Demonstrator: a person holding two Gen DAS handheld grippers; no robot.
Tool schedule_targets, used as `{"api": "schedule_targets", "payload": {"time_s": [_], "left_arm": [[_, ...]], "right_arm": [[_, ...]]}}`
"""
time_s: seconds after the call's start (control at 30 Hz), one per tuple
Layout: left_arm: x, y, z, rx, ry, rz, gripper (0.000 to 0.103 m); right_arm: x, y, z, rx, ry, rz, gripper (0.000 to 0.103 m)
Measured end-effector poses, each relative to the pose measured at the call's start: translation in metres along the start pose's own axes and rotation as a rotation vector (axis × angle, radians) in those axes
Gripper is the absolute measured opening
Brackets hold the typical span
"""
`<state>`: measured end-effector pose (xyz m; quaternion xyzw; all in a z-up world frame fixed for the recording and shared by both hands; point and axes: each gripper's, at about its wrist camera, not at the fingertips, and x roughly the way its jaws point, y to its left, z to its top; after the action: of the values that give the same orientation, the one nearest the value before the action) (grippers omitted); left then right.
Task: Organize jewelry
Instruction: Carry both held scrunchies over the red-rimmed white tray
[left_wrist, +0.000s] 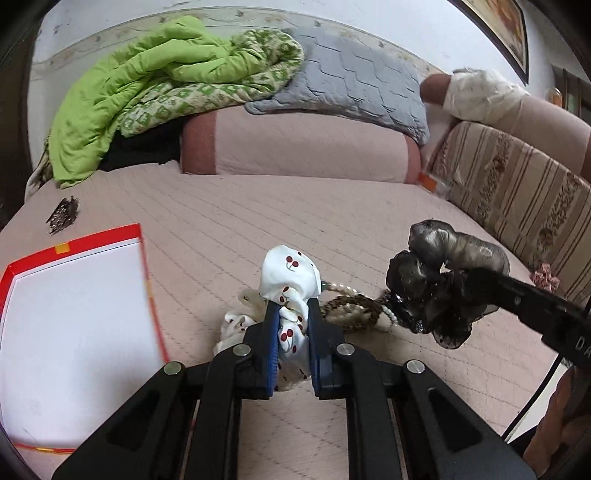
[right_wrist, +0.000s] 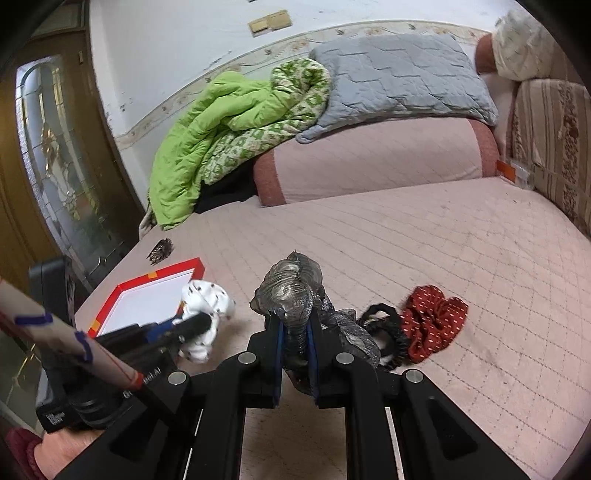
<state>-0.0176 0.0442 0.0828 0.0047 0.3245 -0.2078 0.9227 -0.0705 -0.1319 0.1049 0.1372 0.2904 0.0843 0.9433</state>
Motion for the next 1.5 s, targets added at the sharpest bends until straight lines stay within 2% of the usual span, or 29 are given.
{"api": "schedule_targets", "payload": {"time_s": [0.4, 0.67, 0.83, 0.97, 1.2, 1.5], "left_arm": [[-0.027, 0.048, 0.002, -0.041, -0.043, 0.068, 0.013], [-0.047, 0.090, 0.000, -0.100, -0.059, 0.119, 0.013], [-0.062, 0.124, 0.001, -0.129, -0.078, 0.172, 0.013], [-0.071, 0.161, 0.000, -0.202, -0.071, 0.202, 0.013], [-0.071, 0.211, 0.007, -0.283, -0.058, 0.244, 0.013], [-0.041, 0.264, 0.017, -0.382, -0.018, 0.248, 0.013]], "right_arm": [[0.014, 0.036, -0.001, -0.058, -0.001, 0.062, 0.012], [0.024, 0.059, 0.005, -0.018, 0.023, 0.125, 0.012], [0.036, 0.089, 0.013, -0.034, 0.045, 0.151, 0.012], [0.045, 0.125, 0.024, -0.089, 0.050, 0.186, 0.013], [0.089, 0.182, 0.038, -0.133, 0.105, 0.249, 0.013], [0.155, 0.223, 0.056, -0.166, 0.169, 0.248, 0.015]]}}
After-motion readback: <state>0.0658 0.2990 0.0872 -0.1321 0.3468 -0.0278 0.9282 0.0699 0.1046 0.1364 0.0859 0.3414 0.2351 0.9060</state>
